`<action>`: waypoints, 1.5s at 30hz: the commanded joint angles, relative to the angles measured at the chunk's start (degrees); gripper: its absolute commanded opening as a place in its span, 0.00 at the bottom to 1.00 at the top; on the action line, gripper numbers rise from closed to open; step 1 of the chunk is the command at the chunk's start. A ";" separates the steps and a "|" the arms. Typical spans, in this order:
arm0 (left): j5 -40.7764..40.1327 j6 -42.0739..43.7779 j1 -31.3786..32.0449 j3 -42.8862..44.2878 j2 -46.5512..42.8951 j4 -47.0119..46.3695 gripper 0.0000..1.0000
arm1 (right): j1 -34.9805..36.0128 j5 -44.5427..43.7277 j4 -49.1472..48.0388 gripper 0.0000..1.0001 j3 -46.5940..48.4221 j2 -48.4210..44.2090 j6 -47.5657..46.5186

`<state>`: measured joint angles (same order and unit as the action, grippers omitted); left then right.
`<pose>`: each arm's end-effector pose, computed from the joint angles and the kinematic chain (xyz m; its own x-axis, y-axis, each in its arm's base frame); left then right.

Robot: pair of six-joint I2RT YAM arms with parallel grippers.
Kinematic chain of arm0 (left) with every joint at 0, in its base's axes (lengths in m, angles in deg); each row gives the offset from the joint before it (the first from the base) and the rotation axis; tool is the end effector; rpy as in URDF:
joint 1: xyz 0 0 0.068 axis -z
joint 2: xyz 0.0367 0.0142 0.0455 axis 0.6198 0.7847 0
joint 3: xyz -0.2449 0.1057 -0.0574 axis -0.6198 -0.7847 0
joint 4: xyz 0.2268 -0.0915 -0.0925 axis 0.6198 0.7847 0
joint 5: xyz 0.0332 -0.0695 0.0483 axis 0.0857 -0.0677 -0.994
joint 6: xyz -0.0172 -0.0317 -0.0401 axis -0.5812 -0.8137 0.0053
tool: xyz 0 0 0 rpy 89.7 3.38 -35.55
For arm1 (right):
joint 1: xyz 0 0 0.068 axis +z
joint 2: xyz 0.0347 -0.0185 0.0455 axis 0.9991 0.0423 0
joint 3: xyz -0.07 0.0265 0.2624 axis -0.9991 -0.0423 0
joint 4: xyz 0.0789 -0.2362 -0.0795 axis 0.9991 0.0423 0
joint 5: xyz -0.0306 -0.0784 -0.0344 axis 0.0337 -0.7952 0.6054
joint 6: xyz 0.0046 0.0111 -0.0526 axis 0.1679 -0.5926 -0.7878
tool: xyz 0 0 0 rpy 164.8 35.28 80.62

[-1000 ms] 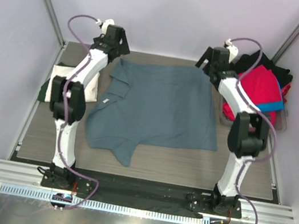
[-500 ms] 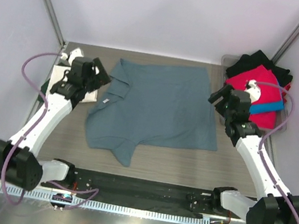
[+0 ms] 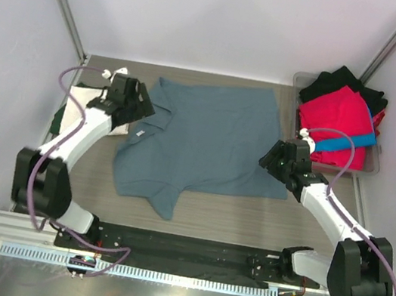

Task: Fold and stack the t-shirts
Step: Flatten the tshirt out

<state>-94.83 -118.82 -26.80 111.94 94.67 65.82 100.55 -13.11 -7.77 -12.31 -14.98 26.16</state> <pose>0.3107 -0.0586 0.2828 -0.5795 -0.5112 -0.6347 -0.3304 0.8593 -0.3905 0.2418 0.0526 0.2174 -0.6264 0.4548 -0.6331 0.2531 0.8868 0.3867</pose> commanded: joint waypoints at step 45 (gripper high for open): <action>3.46 -0.21 -6.06 43.48 42.97 7.81 0.56 | 16.82 -19.79 6.14 0.02 -4.88 5.47 8.86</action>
<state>-96.84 -117.47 -33.55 158.65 142.67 75.48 117.20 -31.71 -2.63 -16.94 -7.86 34.05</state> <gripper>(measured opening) 0.521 0.031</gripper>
